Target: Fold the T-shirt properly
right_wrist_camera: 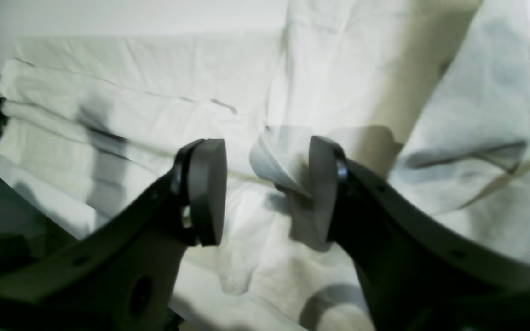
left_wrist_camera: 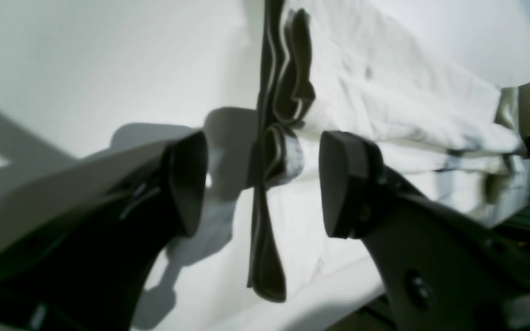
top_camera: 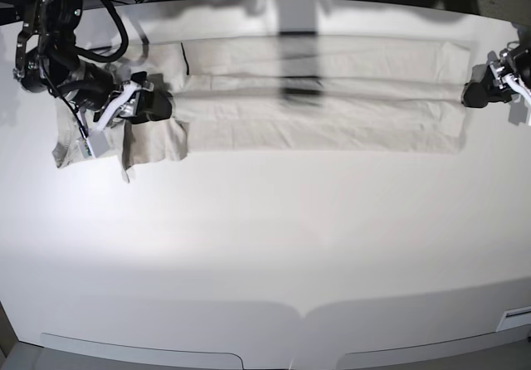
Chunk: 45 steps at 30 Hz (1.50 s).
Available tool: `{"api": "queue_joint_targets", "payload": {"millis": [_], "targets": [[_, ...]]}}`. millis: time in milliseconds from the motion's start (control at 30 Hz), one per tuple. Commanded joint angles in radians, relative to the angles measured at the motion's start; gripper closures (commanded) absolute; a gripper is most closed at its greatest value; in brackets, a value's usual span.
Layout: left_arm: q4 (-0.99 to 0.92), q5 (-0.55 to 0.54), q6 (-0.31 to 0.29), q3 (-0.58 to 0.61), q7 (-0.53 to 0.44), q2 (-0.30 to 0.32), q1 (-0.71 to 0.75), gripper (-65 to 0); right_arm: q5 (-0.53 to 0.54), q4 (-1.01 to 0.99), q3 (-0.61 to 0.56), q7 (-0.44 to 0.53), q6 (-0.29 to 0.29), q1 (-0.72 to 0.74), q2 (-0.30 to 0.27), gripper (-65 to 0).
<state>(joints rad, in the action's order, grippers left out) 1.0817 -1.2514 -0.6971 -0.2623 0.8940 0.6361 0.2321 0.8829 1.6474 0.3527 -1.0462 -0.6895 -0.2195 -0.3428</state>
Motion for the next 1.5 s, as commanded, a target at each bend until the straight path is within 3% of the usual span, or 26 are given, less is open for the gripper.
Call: {"api": "queue_joint_targets", "payload": {"millis": [0, 300, 367, 467, 600, 700, 833, 1033, 1100, 1300, 1467], "targets": [[0.003, 0.011, -0.001, -0.005, 0.019, 0.012, -0.003, -37.3, 0.01, 0.017, 0.006, 0.016, -0.009, 0.009, -0.008, -29.5], [0.005, 0.024, -0.001, -0.005, 0.037, -0.101, -0.054, -37.2, 0.01, 0.017, 0.006, 0.015, -0.009, 0.009, 0.002, -29.5], [0.005, 0.051, -0.001, -0.005, 0.038, -0.107, -0.055, -34.6, 0.01, 0.017, 0.006, 0.015, -0.009, 0.009, 0.002, -29.5], [0.005, 0.105, -0.001, -0.005, 0.038, -0.103, -0.054, -23.2, 0.01, 0.017, 0.006, 0.015, -0.009, 0.009, 0.001, -29.5], [0.005, 0.129, -0.001, -0.005, 0.016, -0.103, -0.053, 0.0, 0.015, 0.017, 0.006, 0.017, -0.009, 0.009, 0.002, -29.5], [0.005, 0.14, -0.001, -0.006, -0.006, -0.103, -0.053, 0.0, 0.038, 0.02, -0.006, 0.016, -0.009, 0.009, 0.002, -29.5], [0.005, 0.24, -0.001, -0.006, -0.057, -0.087, -0.053, 0.0, 0.036, 0.053, -0.085, 0.02, -0.009, 0.009, 0.002, -29.5], [0.005, 0.257, -0.001, -0.006, -0.104, -0.022, -0.053, 0.0, 0.027, 0.096, -0.258, 0.105, -0.009, 0.009, 0.003, -29.5], [0.004, 0.257, -0.001, -0.006, -0.114, 0.009, -0.053, 0.0, -0.031, 0.1, -0.314, 0.142, -0.002, 0.009, 0.009, -29.5], [0.004, 0.257, -0.001, -0.006, -0.159, 0.1, -0.053, 0.0, -0.175, 0.1, -0.42, 0.216, 0.032, 0.009, 0.096, -29.5], [0.005, 0.227, 0.002, -0.006, -0.135, 0.127, -0.053, 0.0, -0.27, 0.1, -0.439, 0.23, 0.032, 0.027, 0.177, -29.5]]}}
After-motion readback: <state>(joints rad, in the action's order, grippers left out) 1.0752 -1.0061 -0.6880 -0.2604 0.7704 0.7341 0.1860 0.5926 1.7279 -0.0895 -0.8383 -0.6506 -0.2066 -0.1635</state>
